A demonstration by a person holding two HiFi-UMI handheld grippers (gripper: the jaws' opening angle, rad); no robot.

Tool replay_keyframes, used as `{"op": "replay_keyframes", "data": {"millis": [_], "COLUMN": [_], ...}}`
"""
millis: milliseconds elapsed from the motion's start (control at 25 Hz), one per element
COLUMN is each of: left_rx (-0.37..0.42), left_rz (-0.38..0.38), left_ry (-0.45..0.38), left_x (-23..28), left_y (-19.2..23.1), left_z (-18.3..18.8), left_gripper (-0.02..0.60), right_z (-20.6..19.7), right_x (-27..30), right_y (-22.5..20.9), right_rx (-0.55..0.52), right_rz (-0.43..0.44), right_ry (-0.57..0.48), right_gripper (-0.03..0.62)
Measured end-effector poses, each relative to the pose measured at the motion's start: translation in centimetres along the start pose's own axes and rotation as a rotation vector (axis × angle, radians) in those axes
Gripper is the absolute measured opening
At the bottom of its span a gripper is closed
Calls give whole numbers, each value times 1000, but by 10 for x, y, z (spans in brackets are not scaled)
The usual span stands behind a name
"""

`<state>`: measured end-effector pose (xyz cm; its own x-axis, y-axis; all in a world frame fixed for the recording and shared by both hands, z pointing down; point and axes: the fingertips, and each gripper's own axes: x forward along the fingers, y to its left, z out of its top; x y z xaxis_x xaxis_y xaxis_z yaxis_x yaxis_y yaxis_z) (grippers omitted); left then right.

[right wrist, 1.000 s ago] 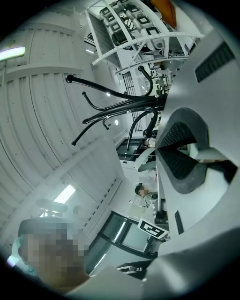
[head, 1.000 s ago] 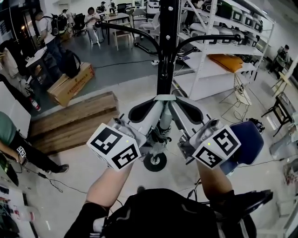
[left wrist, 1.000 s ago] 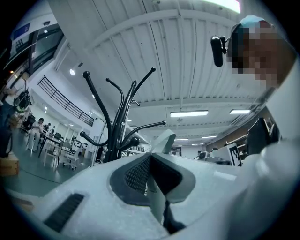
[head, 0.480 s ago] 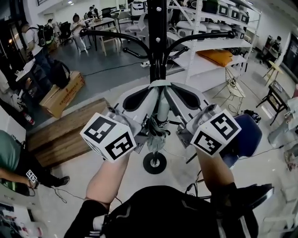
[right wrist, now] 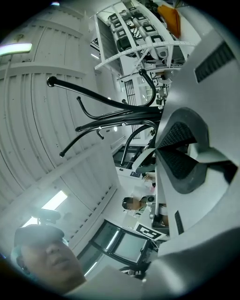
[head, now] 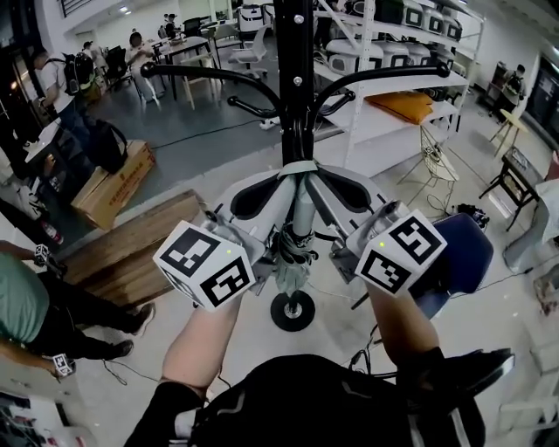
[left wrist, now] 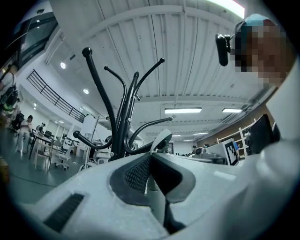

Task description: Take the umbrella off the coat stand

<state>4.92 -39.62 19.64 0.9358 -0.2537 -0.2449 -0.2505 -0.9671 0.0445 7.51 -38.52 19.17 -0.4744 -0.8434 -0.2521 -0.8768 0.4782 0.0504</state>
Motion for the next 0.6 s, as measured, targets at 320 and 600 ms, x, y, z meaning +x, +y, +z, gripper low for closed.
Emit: {"op": "replay_keyframes", "data": {"millis": [320, 600], "left_rx": [-20, -39], "left_rz": [-24, -39], "left_ry": [-1, -34], "left_x": [10, 16], "left_y": [10, 18], "left_z": [-8, 1], "left_gripper": [11, 11], "right_z": [-9, 2], "right_x": [8, 10], "right_y": [-9, -16], "right_rx": [-6, -2], "right_rz": [-28, -46], "right_ry": [12, -17], "right_gripper": [8, 8]}}
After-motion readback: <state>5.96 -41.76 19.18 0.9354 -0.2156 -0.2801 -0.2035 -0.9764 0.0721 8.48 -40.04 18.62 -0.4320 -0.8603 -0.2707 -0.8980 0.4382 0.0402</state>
